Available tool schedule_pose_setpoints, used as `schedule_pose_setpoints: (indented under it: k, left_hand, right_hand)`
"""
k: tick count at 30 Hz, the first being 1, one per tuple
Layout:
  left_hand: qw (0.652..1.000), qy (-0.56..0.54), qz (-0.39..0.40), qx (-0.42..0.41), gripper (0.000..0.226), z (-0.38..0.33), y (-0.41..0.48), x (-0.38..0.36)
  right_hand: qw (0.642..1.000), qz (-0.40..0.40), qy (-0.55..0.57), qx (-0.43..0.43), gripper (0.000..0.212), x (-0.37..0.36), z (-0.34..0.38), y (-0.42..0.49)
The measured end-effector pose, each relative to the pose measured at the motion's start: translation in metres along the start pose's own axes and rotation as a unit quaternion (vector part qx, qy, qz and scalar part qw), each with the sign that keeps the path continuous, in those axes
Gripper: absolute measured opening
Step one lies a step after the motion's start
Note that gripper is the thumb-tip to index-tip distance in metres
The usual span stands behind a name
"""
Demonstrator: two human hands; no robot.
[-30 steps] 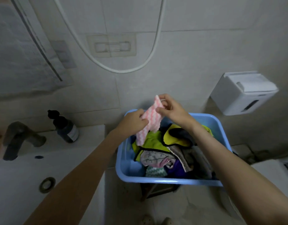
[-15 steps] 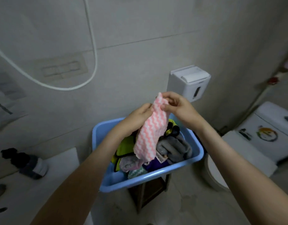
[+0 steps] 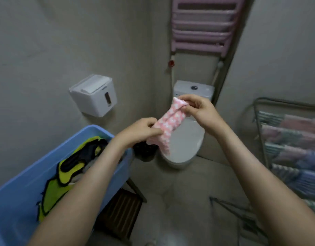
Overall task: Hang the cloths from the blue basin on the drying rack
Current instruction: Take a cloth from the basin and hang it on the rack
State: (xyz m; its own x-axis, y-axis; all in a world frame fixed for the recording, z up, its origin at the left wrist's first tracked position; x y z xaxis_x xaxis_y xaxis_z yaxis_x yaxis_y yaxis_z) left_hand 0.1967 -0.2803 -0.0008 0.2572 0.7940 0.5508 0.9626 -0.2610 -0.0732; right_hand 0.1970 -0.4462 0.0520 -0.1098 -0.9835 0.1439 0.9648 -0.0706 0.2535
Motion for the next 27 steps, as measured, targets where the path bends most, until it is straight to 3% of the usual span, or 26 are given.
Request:
schedule_pose_setpoints:
  k: [4,11,18,24,27]
  left_hand:
    - [0.985,0.147,0.023,-0.087,0.032,-0.055,0.008,-0.068]
    - [0.973,0.120,0.056,-0.188,0.030,-0.135,0.001,-0.168]
    - [0.953,0.040,0.162,-0.252,0.036,-0.192,-0.012,-0.276]
    - [0.898,0.034,0.296,-0.323,0.036,-0.226,-0.049,-0.374]
    - [0.870,0.047,0.359,-0.335,0.039,-0.231,-0.076,-0.415]
  right_hand:
    - [0.988,-0.150,-0.035,-0.018,0.027,0.112,-0.023,-0.034]
    - [0.933,-0.350,-0.071,-0.052,0.017,0.260,-0.049,-0.118]
    - [0.843,-0.517,-0.119,-0.093,0.027,0.362,-0.057,-0.223]
    - [0.737,-0.647,-0.156,-0.118,0.025,0.416,-0.054,-0.320]
    - [0.705,-0.676,-0.155,-0.147,0.022,0.425,-0.061,-0.369]
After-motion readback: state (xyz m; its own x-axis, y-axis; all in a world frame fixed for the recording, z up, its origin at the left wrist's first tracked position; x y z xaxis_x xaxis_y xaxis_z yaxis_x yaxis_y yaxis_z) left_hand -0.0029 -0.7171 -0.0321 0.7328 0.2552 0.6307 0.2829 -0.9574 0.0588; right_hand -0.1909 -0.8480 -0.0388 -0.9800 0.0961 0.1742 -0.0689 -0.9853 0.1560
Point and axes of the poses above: each hand's wrist, its own y-axis towards the middle knuckle, its own x-axis out of the back of the hand, z = x × y, the point moved 8 cm from there along y, towards the middle knuckle, and after that the axes turned 12 degrees about -z, right-handed, at the moved point
